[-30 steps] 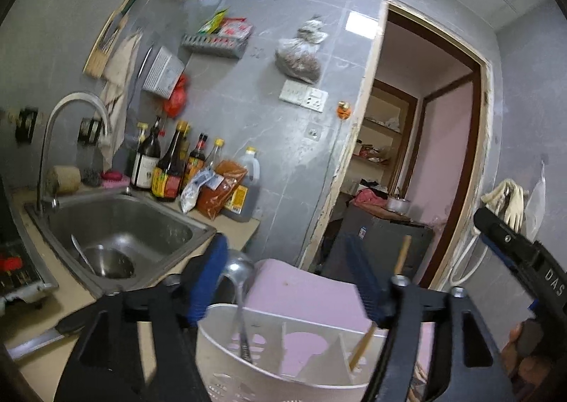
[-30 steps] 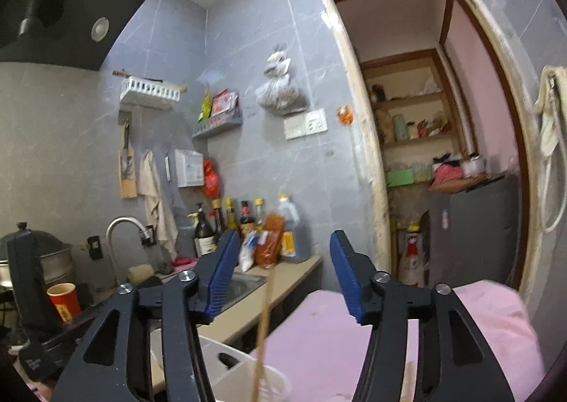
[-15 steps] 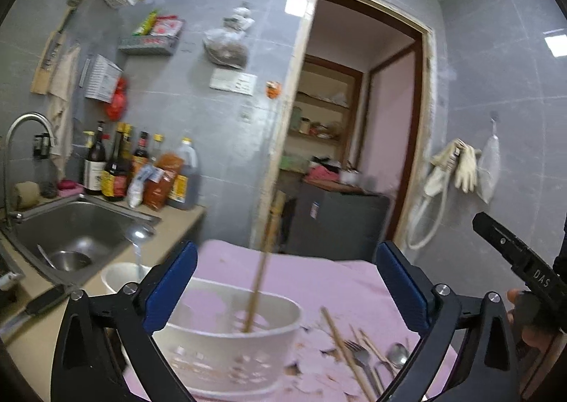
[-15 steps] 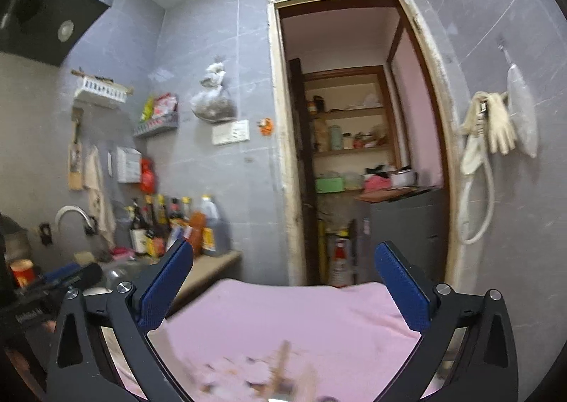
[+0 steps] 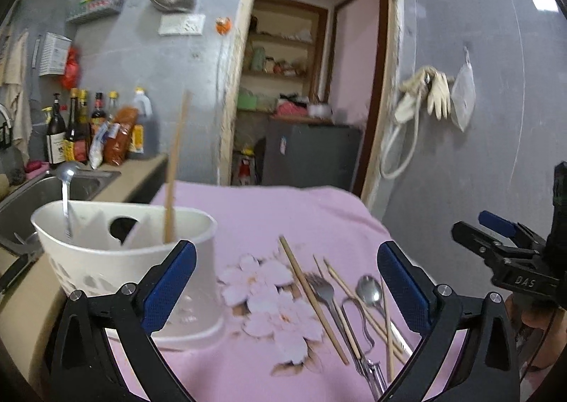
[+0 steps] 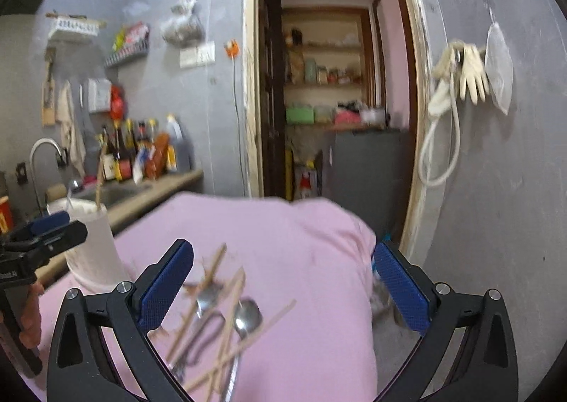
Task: Organize utensils
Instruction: 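Grasp a wooden chopstick with the left gripper while the right gripper grasps another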
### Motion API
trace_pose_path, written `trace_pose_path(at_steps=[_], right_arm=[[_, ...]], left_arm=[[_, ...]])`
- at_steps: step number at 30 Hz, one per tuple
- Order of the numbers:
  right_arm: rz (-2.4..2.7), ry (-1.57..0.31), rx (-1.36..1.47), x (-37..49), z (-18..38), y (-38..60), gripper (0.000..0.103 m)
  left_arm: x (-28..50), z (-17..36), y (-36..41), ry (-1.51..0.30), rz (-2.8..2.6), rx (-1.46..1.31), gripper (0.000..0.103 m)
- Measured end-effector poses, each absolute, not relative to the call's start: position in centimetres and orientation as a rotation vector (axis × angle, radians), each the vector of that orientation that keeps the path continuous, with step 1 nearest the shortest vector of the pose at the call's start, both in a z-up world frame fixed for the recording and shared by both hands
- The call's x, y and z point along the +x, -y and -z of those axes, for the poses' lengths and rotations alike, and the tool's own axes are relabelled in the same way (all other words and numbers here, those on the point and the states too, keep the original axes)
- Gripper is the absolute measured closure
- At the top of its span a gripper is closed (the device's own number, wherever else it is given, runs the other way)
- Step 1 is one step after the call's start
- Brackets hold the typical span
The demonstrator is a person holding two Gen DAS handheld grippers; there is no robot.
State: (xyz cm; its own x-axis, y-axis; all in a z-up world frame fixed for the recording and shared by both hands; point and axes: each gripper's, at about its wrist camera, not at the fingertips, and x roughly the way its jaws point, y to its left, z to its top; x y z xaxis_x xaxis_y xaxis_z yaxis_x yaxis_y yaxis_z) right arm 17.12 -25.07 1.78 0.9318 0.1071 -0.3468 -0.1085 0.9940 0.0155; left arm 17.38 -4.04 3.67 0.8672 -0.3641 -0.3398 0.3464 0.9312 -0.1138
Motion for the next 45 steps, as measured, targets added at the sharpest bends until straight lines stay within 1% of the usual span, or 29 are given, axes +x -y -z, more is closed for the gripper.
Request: trace_pose_path(at_steps=[1, 3, 5, 7, 8, 9, 10, 11, 13, 15, 16, 18, 21, 22, 24, 26, 30, 35, 37, 41, 43, 45], right_arm=[[-0.111, -0.378, -0.005, 17.3, -1.3, 25.2, 0.003], [-0.119, -0.443, 0.003, 18.0, -0.3, 25.4, 0.014], [-0.133, -0.499, 0.019, 18.7, 0.6, 25.8, 0.021], [-0.143, -0.536, 0.034, 19.2, 1.1, 26.2, 0.028], [-0.145, -0.560, 0.035, 19.5, 1.5, 26.3, 0.036], [-0.147, -0.579, 0.035, 19.7, 1.7, 26.4, 0.042], [-0.154, -0.601, 0.039, 20.0, 2.0, 26.5, 0.044], [-0.163, -0.620, 0.045, 20.3, 2.2, 26.5, 0.048], [-0.181, -0.658, 0.048, 20.9, 2.6, 26.5, 0.052], [-0.194, -0.684, 0.044, 21.3, 3.0, 26.3, 0.059], [-0.201, -0.698, 0.045, 21.5, 3.2, 26.2, 0.060], [-0.219, -0.739, 0.057, 22.2, 3.6, 26.1, 0.069], [-0.244, -0.793, 0.078, 23.1, 4.1, 25.8, 0.076], [-0.251, -0.807, 0.082, 23.4, 4.3, 25.8, 0.077], [-0.267, -0.839, 0.093, 23.8, 4.7, 25.6, 0.080], [-0.275, -0.860, 0.102, 24.2, 5.0, 25.6, 0.080], [-0.293, -0.906, 0.123, 25.0, 5.7, 25.3, 0.080], [-0.294, -0.920, 0.102, 25.7, 5.8, 24.8, 0.080], [-0.295, -0.925, 0.098, 25.8, 5.8, 24.8, 0.080], [-0.300, -0.936, 0.085, 25.6, 5.8, 24.9, 0.083], [-0.302, -0.940, 0.058, 25.2, 5.7, 24.9, 0.085], [-0.303, -0.944, 0.046, 25.0, 5.5, 24.9, 0.086]], left_arm=[[17.5, -3.3, 4.6, -0.382, 0.376, -0.031, 0.003], [18.1, -2.6, 5.6, -0.425, 0.389, -0.004, 0.004], [18.7, -2.0, 6.3, -0.464, 0.404, 0.005, 0.007], [19.6, -1.4, 7.1, -0.508, 0.424, 0.013, 0.018], [20.1, -1.0, 7.5, -0.538, 0.435, 0.019, 0.022], [20.6, -0.8, 7.9, -0.562, 0.441, 0.023, 0.029], [21.1, -0.4, 8.2, -0.588, 0.446, 0.026, 0.035], [21.7, 0.0, 8.6, -0.622, 0.453, 0.029, 0.037], [22.8, 0.8, 9.1, -0.669, 0.460, 0.031, 0.049], [24.1, 1.5, 9.6, -0.724, 0.453, 0.040, 0.055], [24.7, 1.8, 9.7, -0.749, 0.443, 0.043, 0.060], [26.0, 2.6, 9.8, -0.802, 0.427, 0.035, 0.065], [27.7, 3.6, 9.8, -0.867, 0.412, 0.023, 0.070], [28.1, 3.8, 9.7, -0.881, 0.410, 0.022, 0.073], [28.9, 4.5, 9.7, -0.911, 0.408, 0.021, 0.076], [29.7, 5.1, 9.6, -0.938, 0.404, 0.020, 0.076], [30.1, 5.2, 9.9, -0.932, 0.419, 0.043, 0.076], [31.1, 5.2, 9.9, -0.974, 0.444, -0.011, 0.076], [31.3, 5.1, 9.5, -0.986, 0.451, -0.026, 0.079], [31.0, 5.3, 8.9, -1.008, 0.469, -0.032, 0.079], [30.9, 5.4, 9.1, -1.027, 0.471, -0.027, 0.084], [30.7, 5.5, 8.9, -1.039, 0.480, -0.036, 0.084]])
